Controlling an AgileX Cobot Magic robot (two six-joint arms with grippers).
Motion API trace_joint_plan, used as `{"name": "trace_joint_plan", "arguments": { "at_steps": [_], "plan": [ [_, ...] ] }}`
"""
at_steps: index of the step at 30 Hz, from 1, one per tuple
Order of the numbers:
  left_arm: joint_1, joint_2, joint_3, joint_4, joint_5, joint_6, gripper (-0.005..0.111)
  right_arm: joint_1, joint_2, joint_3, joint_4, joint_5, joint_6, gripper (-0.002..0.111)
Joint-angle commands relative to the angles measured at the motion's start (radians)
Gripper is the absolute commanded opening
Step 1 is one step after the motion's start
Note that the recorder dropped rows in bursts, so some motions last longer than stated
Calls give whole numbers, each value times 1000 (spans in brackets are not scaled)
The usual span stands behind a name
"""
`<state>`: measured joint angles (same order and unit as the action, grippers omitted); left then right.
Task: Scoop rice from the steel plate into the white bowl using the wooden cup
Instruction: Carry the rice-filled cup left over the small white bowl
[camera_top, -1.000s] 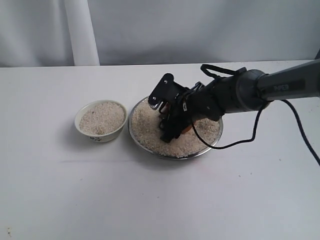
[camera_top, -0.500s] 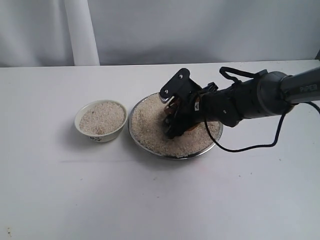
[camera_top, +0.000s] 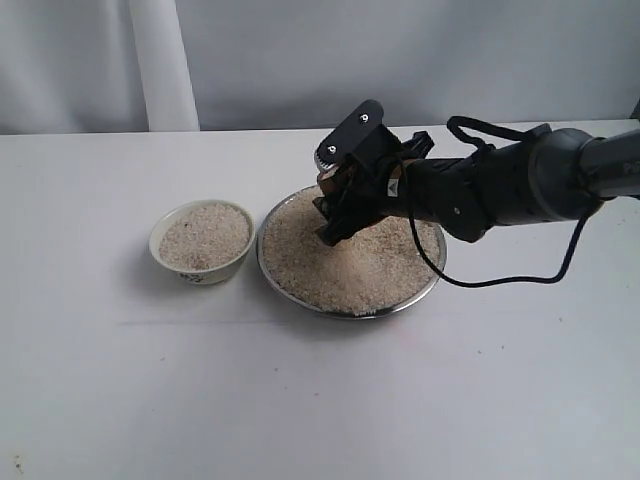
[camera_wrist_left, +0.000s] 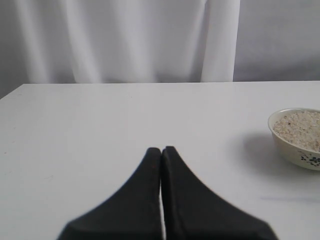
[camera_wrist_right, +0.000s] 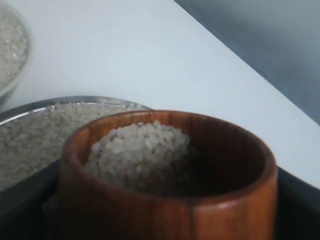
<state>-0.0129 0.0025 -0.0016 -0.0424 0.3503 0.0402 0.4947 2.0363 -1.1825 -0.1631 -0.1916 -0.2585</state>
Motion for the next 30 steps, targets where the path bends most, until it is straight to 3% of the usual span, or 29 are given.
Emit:
{"name": "trace_joint_plan", "arguments": {
  "at_steps": [1,15,25,30],
  "plan": [
    [-3,-3,2,0,-6,-4,0,37,-46,-10,-70,-29,6,0],
    [-3,-3,2,0,-6,-4,0,187,48,-471,-201,475,-30,0],
    [-3,-3,2,0,-6,-4,0,263,206,-718,-211,685,-173,0],
    [-3,-3,2,0,-6,-4,0,298,257,-751,-330,731,-190,0]
  ]
}}
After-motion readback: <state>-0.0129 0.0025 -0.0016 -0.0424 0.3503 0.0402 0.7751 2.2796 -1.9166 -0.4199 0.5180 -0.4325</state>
